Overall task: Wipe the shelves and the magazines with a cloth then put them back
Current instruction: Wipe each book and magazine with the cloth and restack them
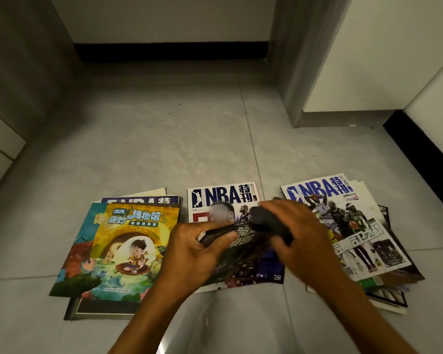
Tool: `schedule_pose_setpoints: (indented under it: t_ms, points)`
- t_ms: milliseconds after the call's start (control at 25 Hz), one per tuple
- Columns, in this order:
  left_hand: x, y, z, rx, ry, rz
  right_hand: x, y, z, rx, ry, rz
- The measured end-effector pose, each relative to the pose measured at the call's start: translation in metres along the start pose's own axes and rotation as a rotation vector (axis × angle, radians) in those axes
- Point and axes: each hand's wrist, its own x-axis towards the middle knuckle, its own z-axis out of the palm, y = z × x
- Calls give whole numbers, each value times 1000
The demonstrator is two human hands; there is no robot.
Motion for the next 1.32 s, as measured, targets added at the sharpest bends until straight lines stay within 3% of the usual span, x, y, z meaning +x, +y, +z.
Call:
schedule_pose_setpoints:
  t_ms: [80,160,240,320,400,520,600,720,840,920,1000,1120,1320]
  points:
    - [2,4,-3,42,0,-10,1,31,-14,-76,-96,79]
    - [6,10,-10,61,-103,6,-2,41,-18,-98,-109,15]
    - [15,13,-23,64,-225,-92,-9,38,-22,9,-64,29]
    - [21,5,-41,131,-298,-198,-17,35,-30,182,-38,157]
    - [22,-8,-59,94,-236,-267,-23,40,-40,402,-27,365]
    - [10,-25,-60,-258,26,-356,-27,46,-46,723,45,592]
    - [4,-18,-39,-441,54,-355,-27,38,-38,878,19,668]
    - [1,0,-9,-407,76,-303,-25,26,-15,812,-59,658]
    - [4,-3,-9,-259,106,-231,3,11,-15,868,119,713]
    - [4,-5,-10,-205,115,-217,30,-2,-34,908,307,672]
    - [4,-2,-10,-175,127,-186,47,-16,-53,698,404,528]
    - [8,0,-11,-109,149,-106,47,-52,-60,153,264,266]
    - [9,7,-10,-120,44,55,40,-113,-46,74,230,-136]
